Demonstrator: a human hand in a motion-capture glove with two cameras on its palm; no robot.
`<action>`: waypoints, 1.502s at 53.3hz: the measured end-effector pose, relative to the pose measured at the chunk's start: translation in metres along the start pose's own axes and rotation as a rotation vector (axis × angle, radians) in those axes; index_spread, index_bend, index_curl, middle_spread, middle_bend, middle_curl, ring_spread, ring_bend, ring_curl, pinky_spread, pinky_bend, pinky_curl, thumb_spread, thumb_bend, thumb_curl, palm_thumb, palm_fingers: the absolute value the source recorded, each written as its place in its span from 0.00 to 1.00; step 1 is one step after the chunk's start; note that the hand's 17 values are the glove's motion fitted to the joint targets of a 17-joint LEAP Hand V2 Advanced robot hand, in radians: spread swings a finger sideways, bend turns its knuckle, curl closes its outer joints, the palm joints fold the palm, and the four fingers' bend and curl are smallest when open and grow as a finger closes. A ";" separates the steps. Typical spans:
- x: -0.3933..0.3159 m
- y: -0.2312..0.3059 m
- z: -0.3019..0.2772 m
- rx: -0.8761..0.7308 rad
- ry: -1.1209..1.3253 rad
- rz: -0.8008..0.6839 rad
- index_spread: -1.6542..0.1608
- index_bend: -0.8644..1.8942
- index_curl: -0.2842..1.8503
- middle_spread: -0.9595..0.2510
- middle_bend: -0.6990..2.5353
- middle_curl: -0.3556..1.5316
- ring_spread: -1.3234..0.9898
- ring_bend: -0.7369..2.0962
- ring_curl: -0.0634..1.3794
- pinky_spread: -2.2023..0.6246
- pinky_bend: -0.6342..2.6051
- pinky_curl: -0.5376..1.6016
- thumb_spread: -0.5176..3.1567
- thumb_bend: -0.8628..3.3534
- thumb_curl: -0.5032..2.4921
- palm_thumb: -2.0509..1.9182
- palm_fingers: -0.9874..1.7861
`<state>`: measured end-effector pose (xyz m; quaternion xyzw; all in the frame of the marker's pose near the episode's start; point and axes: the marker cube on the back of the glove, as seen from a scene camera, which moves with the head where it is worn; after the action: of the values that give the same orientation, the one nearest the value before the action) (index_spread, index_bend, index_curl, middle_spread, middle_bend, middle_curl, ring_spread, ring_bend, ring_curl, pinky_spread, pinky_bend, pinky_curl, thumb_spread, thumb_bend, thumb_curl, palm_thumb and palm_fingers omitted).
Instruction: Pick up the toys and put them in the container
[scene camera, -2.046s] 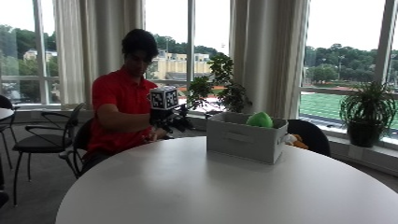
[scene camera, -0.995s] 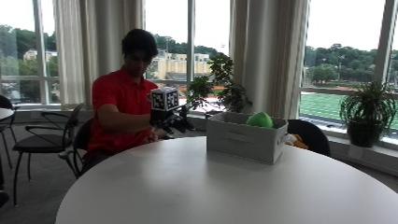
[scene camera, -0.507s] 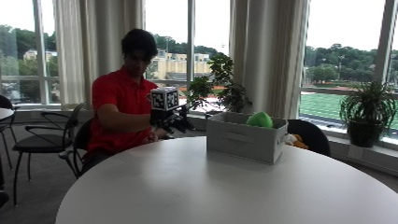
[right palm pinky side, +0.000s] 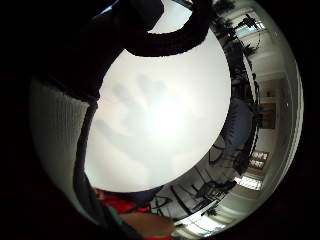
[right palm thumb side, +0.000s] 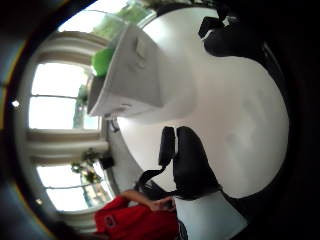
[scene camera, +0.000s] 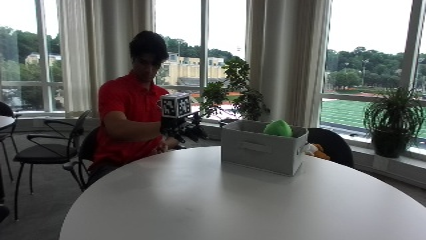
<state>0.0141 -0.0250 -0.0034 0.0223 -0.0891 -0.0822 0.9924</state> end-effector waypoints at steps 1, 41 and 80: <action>0.000 0.000 0.000 -0.001 -0.003 0.003 0.67 0.46 0.36 0.66 0.27 0.35 0.52 0.33 0.28 0.80 0.37 0.41 0.49 0.20 0.29 0.54 0.41; -0.005 0.001 0.002 -0.006 -0.015 -0.009 0.68 0.47 0.36 0.67 0.27 0.35 0.52 0.33 0.28 0.80 0.37 0.41 0.49 0.20 0.29 0.54 0.41; -0.001 -0.003 0.002 0.008 0.009 -0.019 0.67 0.47 0.36 0.66 0.27 0.35 0.52 0.33 0.28 0.80 0.37 0.42 0.49 0.20 0.29 0.54 0.41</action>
<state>0.0125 -0.0277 -0.0017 0.0273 -0.0845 -0.0913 0.9919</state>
